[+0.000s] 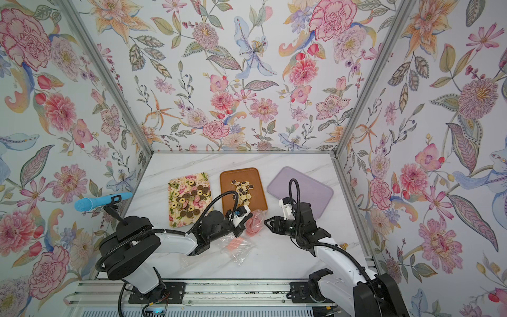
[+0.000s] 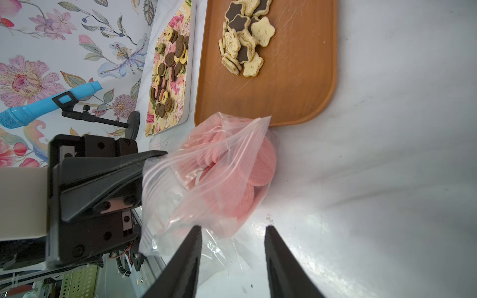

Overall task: Pour cookies out of the ziploc bag
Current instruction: Adjust the ziploc bag at the center of the board.

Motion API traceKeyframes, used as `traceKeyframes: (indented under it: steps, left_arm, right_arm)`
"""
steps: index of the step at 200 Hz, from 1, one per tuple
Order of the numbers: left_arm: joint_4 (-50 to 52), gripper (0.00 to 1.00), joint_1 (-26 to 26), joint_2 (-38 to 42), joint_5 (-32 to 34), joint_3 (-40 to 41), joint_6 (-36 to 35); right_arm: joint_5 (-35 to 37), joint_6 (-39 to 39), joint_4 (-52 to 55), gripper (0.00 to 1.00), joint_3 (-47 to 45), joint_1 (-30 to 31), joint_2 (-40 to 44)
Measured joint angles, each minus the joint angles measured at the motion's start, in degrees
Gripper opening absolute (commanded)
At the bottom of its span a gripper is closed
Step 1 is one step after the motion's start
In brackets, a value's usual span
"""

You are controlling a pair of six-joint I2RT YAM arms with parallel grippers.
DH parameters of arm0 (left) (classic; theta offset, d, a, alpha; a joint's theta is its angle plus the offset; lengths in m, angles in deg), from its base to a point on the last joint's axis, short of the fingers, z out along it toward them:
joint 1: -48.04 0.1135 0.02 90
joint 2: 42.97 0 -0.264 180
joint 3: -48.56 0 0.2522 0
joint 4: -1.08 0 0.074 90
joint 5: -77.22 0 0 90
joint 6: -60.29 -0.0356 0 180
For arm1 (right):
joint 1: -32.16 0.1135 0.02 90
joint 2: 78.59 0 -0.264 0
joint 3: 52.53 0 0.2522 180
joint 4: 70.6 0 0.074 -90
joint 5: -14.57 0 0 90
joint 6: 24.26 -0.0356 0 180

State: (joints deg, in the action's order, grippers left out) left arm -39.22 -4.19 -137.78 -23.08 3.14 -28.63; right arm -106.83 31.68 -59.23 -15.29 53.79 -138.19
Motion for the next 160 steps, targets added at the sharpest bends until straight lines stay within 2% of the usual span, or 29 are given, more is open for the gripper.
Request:
traceKeyframes:
  steps: [84,160]
  left_arm:
    - [0.0,0.0,0.0,0.0,0.0,0.0,0.0]
    - [0.0,0.0,0.0,0.0,0.0,0.0,0.0]
  right_arm:
    - [2.4,-3.1,-5.6,0.44,-0.3,0.6,0.1]
    - [2.5,-4.2,-10.0,0.42,-0.2,2.7,-6.4]
